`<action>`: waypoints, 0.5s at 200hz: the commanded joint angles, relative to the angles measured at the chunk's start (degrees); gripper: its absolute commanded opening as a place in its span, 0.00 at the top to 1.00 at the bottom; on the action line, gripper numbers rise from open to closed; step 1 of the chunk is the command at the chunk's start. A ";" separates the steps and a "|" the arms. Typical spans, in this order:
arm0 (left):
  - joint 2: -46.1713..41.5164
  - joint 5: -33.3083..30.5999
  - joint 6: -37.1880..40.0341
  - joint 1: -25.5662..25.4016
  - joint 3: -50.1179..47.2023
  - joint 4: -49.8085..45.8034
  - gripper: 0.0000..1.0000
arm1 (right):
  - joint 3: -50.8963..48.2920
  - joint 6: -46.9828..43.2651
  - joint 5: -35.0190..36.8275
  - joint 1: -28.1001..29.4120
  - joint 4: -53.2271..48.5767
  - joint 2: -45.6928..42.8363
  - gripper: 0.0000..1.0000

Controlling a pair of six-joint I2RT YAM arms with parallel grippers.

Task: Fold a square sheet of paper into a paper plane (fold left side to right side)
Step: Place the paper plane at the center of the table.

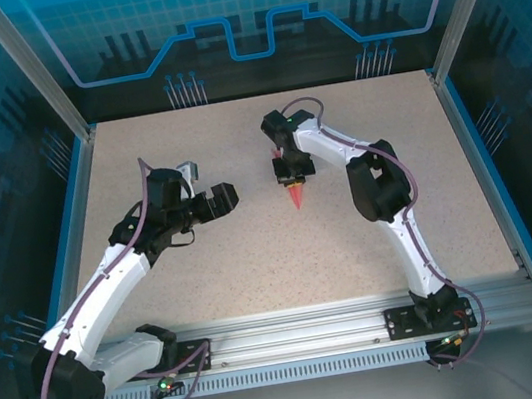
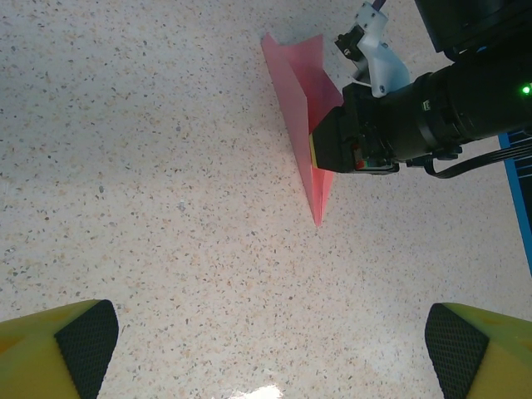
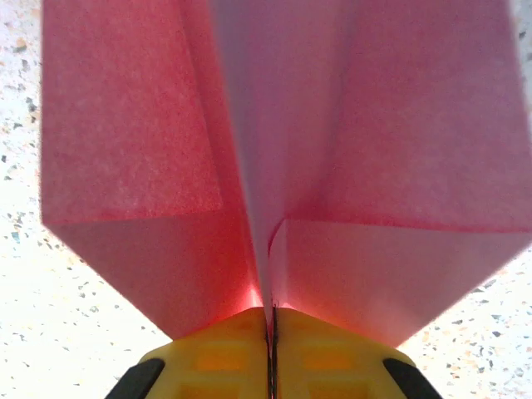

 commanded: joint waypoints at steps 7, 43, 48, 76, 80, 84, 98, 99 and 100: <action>0.00 1.25 1.64 0.58 0.30 -1.50 0.01 | 1.74 -0.78 -1.32 -0.25 -2.59 1.33 0.90; -0.20 1.09 1.79 0.59 0.99 -2.01 0.01 | 1.39 -0.72 -1.22 -0.21 -2.31 -0.12 0.86; -0.24 1.08 1.89 0.58 1.15 -2.17 0.01 | 1.39 -0.72 -1.23 -0.21 -2.38 -0.33 0.85; -0.24 0.73 2.16 0.63 1.93 -2.83 0.01 | 1.22 -0.61 -1.22 -0.05 -2.59 -1.73 0.80; -0.33 0.64 2.16 0.58 2.07 -2.99 0.01 | 1.20 -0.59 -1.22 -0.03 -2.64 -1.84 0.80; -0.32 0.64 2.16 0.58 2.23 -3.06 0.01 | 1.20 -0.62 -1.19 0.05 -2.73 -1.78 0.80; -0.25 0.38 2.15 0.76 2.83 -3.57 0.01 | 1.21 -0.67 -0.82 0.23 -3.20 -3.45 0.78; -0.25 0.33 2.16 0.80 2.84 -3.60 0.01 | 1.25 -0.65 -0.80 0.19 -3.21 -3.57 0.78; -0.25 0.35 2.12 0.82 2.89 -3.62 0.01 | 1.18 -0.69 -0.75 0.21 -3.25 -3.67 0.78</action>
